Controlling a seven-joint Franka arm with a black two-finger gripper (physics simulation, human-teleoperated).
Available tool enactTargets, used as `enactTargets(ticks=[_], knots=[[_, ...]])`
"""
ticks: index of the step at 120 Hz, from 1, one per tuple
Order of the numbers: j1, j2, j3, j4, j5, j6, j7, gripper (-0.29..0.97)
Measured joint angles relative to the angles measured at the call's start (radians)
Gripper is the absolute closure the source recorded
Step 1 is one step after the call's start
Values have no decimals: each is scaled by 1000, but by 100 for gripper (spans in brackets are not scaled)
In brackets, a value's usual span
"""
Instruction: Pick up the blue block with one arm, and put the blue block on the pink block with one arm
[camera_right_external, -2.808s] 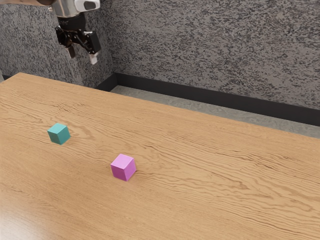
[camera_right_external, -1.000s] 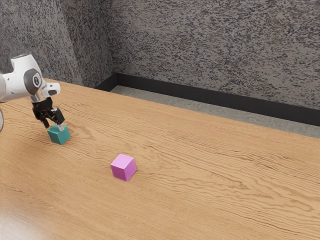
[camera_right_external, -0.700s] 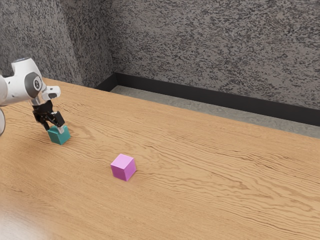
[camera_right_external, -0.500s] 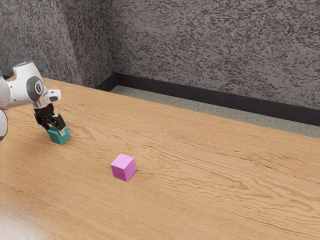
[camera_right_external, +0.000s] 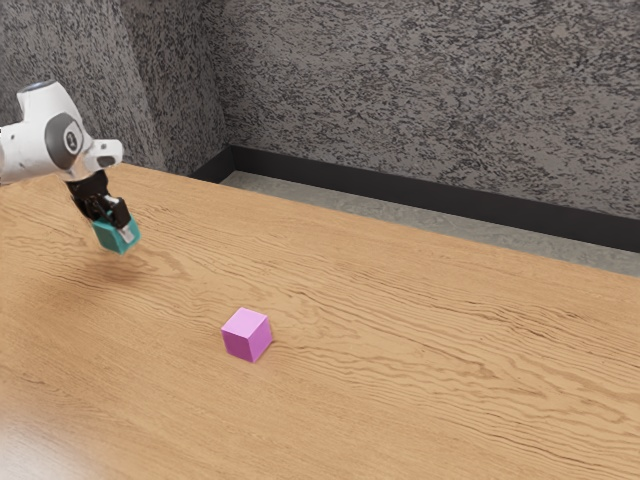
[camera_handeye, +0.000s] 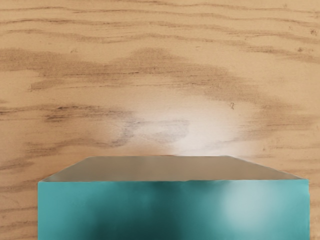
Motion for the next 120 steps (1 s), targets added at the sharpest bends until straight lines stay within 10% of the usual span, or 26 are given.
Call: enactTargets(ticks=[61,120], knots=[[-357,-270,0,-380,-126,59,-134,38],[-517,-350,2,-563,-132,166,-403,37]])
